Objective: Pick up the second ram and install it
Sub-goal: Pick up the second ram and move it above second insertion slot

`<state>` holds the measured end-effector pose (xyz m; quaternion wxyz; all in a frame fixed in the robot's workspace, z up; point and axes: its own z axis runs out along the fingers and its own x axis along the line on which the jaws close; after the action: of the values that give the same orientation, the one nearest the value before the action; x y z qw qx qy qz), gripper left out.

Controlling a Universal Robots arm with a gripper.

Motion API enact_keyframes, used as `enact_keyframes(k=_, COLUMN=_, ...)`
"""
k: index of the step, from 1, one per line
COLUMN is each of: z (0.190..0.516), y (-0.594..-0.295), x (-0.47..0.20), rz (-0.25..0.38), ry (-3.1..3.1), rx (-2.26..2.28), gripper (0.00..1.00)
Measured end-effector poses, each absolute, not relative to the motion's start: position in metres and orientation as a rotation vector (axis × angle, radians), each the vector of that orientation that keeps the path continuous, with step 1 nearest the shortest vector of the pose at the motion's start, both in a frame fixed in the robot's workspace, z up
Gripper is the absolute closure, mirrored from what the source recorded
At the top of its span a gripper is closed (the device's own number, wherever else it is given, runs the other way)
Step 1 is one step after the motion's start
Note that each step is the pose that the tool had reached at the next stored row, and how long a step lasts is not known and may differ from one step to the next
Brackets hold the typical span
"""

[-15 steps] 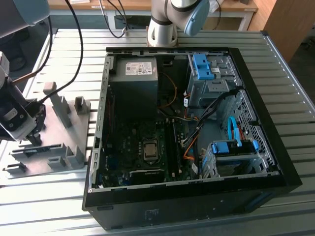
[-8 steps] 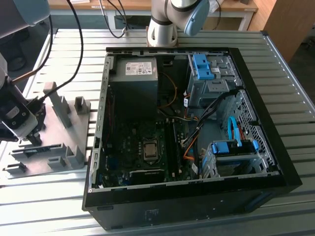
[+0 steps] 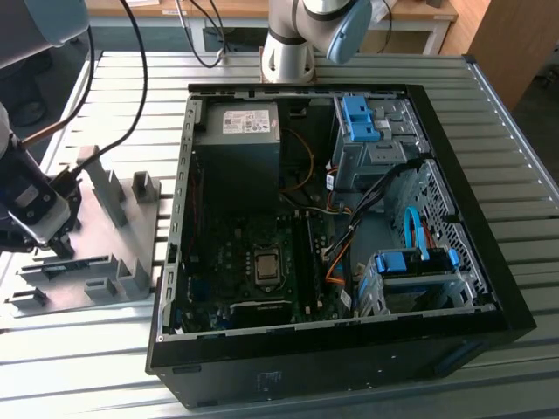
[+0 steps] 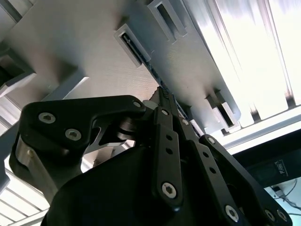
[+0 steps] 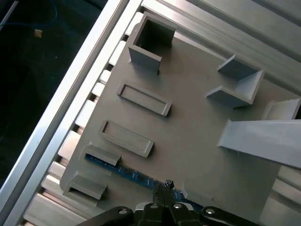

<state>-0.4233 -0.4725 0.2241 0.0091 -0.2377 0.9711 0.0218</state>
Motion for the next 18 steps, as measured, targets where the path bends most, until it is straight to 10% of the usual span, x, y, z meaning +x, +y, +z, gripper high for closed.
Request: enact_keyframes(k=18, z=0.2241, y=-0.4725, x=-0.4233, rz=0.07, ry=2.976, rx=-0.956, gripper=0.9)
